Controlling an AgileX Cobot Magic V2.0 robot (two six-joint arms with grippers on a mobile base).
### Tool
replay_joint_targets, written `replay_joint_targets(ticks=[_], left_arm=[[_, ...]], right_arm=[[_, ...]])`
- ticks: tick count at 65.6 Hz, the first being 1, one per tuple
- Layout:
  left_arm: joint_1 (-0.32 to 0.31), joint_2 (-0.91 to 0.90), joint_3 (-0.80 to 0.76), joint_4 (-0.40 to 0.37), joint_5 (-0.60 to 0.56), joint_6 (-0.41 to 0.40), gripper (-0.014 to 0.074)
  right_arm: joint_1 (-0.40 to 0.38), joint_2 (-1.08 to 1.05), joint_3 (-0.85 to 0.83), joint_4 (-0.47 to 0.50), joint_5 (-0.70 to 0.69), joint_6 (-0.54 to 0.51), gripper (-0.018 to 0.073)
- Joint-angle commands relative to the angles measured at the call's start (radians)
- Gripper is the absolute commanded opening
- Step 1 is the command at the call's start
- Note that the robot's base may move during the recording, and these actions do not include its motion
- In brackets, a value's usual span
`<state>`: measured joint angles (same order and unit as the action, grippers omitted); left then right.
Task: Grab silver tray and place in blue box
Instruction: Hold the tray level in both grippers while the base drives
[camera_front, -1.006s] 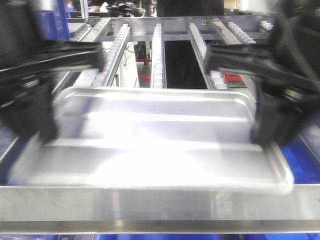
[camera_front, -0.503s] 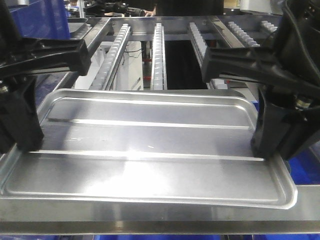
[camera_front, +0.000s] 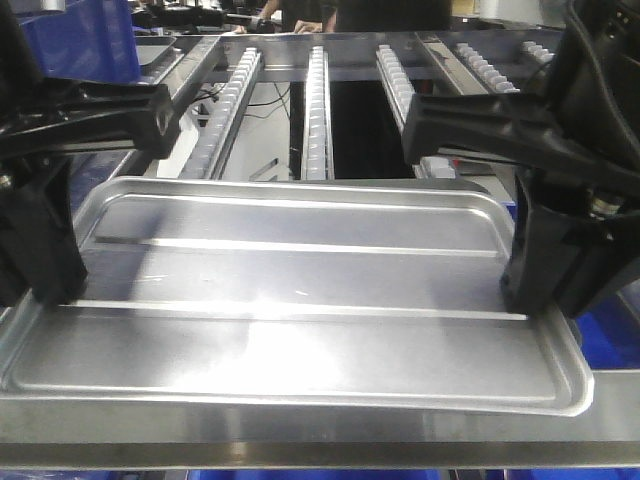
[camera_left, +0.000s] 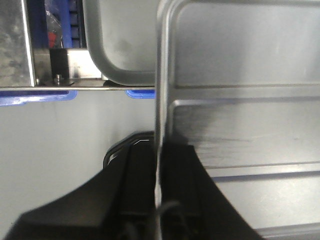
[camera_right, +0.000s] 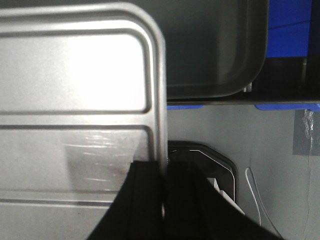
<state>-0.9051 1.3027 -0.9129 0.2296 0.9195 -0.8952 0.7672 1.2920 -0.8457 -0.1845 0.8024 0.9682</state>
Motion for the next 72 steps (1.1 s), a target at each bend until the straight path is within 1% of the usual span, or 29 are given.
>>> replay_joint_targets(ticks=[1, 72], left_arm=[[-0.008, -0.030, -0.022, 0.025, 0.008, 0.002, -0.0006], [-0.008, -0.028, -0.022, 0.025, 0.013, 0.002, -0.0006]], right_arm=[[-0.001, -0.033, -0.023, -0.045, -0.013, 0.004, 0.0057], [-0.001, -0.033, -0.023, -0.045, -0.014, 0.004, 0.0057]])
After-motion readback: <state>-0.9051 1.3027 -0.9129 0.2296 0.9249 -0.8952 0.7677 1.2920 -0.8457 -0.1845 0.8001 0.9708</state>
